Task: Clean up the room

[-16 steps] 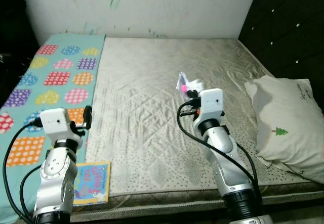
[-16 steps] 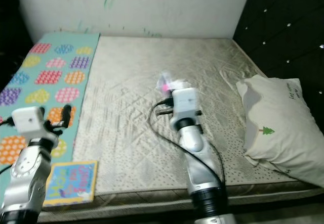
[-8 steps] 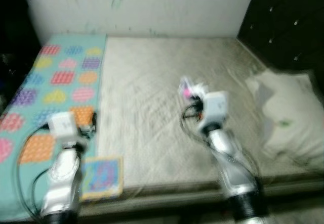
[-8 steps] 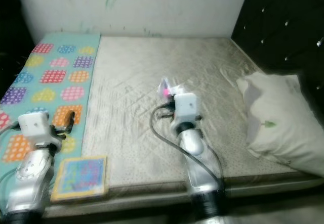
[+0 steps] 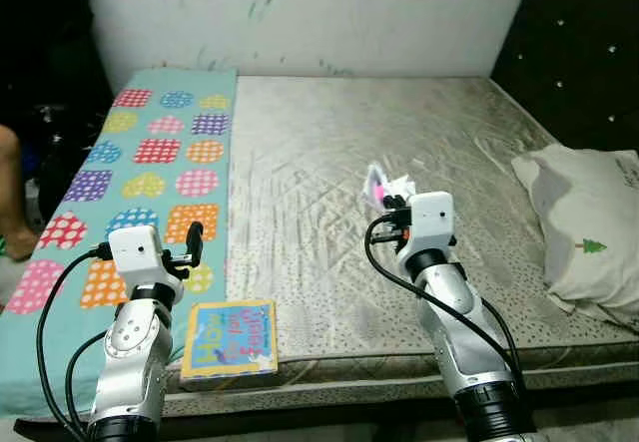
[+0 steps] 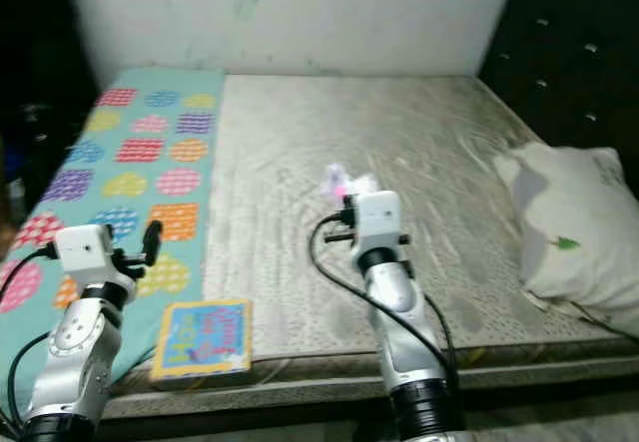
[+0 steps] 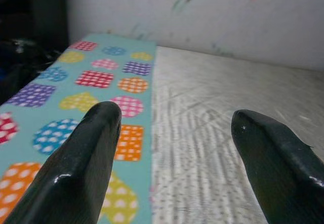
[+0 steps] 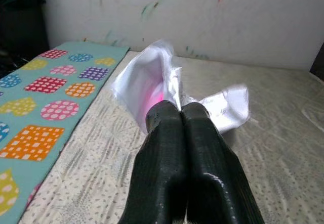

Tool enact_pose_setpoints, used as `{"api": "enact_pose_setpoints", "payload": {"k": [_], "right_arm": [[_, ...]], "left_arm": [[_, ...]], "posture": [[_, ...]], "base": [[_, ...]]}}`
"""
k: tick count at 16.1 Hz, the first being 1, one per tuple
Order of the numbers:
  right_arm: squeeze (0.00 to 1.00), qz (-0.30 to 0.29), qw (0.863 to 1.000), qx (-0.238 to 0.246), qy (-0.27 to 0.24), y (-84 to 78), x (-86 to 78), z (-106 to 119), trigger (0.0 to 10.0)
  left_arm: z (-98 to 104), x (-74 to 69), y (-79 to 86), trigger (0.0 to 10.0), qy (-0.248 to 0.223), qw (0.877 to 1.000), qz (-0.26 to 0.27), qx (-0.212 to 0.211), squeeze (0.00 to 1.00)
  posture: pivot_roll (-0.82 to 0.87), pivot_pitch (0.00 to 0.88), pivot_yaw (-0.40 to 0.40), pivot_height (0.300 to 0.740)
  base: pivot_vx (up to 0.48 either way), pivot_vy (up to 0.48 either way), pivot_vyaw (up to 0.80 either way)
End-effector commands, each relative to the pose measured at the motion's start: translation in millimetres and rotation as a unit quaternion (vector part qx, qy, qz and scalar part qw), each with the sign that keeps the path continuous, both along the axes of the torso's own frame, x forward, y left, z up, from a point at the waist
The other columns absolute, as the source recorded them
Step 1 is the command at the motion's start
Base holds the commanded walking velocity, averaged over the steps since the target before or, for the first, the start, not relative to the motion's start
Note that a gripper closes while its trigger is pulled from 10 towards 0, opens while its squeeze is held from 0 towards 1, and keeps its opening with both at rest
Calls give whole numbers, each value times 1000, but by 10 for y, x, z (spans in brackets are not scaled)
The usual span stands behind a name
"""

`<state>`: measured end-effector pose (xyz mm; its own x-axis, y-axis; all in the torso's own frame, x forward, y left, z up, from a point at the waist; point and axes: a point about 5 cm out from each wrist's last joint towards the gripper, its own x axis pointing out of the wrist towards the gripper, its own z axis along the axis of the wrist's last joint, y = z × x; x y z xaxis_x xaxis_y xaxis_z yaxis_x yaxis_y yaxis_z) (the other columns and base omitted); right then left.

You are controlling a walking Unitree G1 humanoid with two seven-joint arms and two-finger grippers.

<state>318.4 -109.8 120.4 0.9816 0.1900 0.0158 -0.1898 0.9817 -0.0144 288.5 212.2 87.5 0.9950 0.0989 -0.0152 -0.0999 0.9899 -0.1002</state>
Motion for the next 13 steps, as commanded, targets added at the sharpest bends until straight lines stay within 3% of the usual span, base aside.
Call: {"api": "enact_pose_setpoints", "payload": {"k": [1, 10, 13], "right_arm": [[0, 12, 1000, 0, -9, 49, 9, 40, 10000], [0, 22, 1000, -1, -12, 72, 22, 51, 10000], [0, 20, 1000, 3, -11, 70, 25, 48, 10000]], "left_arm": [[15, 8, 32, 10000, -2, 1000, 2, 7, 0], [18, 26, 29, 10000, -5, 1000, 5, 8, 0], [19, 28, 37, 10000, -4, 1000, 6, 9, 0]], "posture": [[-78, 0, -32, 740], [-77, 0, -39, 740], [-77, 0, -37, 740]], "base": [[0, 349, 538], [0, 350, 608], [0, 351, 0]]}}
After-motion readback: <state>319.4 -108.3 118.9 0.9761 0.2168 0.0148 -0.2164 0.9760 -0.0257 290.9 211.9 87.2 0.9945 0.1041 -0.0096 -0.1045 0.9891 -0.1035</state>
